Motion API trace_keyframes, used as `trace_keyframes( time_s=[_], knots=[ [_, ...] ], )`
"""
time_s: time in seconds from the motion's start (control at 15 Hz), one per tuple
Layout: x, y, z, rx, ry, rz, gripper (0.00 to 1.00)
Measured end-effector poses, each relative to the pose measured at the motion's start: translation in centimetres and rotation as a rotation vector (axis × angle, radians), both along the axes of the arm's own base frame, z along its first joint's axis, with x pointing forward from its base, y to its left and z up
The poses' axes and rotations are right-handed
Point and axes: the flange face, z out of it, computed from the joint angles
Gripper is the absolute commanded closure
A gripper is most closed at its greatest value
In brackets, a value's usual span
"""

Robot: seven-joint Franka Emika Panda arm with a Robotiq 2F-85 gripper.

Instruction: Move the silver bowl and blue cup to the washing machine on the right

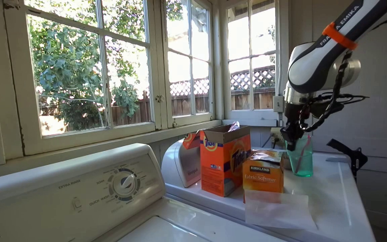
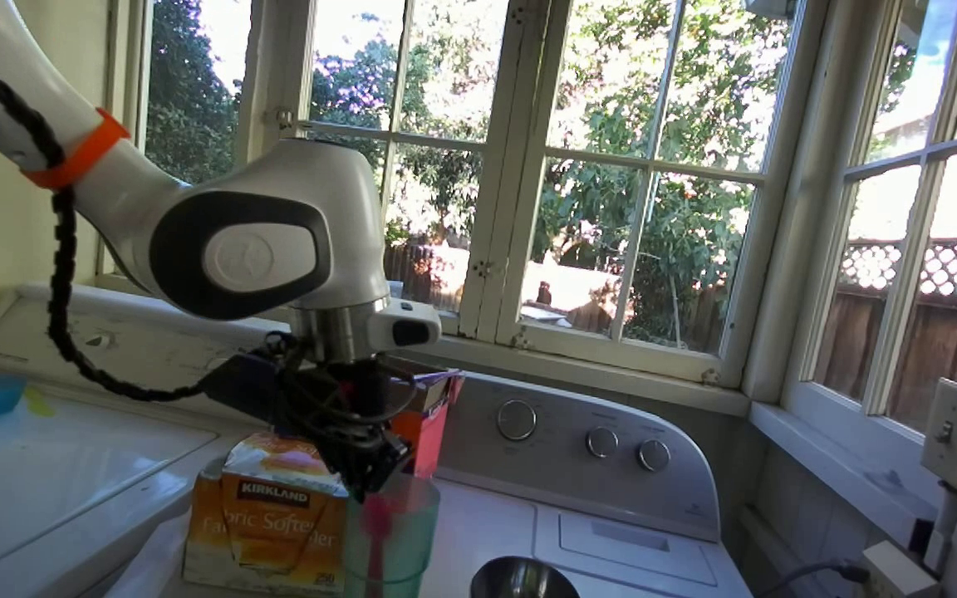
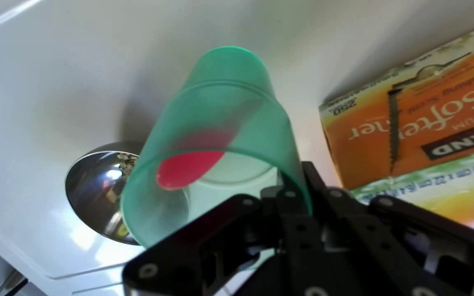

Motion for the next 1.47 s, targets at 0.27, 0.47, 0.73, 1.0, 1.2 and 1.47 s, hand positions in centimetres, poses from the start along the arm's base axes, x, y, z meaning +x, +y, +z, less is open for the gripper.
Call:
trace_keyframes(
  time_s=[0.27,0.47,0.73,1.0,1.2,1.47],
  knots=[
    [1.7,-2.2,0.2,-0.021,-0.030,-0.048,0.98],
    [3.1,-2.3,0.5,-0.025,-0.044,-0.061,0.98],
    [4.5,-1.8,0.0,-0.017,-0.051,-0.061,0.98],
    [5.3,-1.3,-0.8,-0.011,-0.043,-0.054,0.98],
    [5.5,-1.1,-1.5,-0.006,-0.034,-0.051,0.98],
    [5.5,-0.9,-2.1,0.001,-0.025,-0.049,0.81]
  ],
)
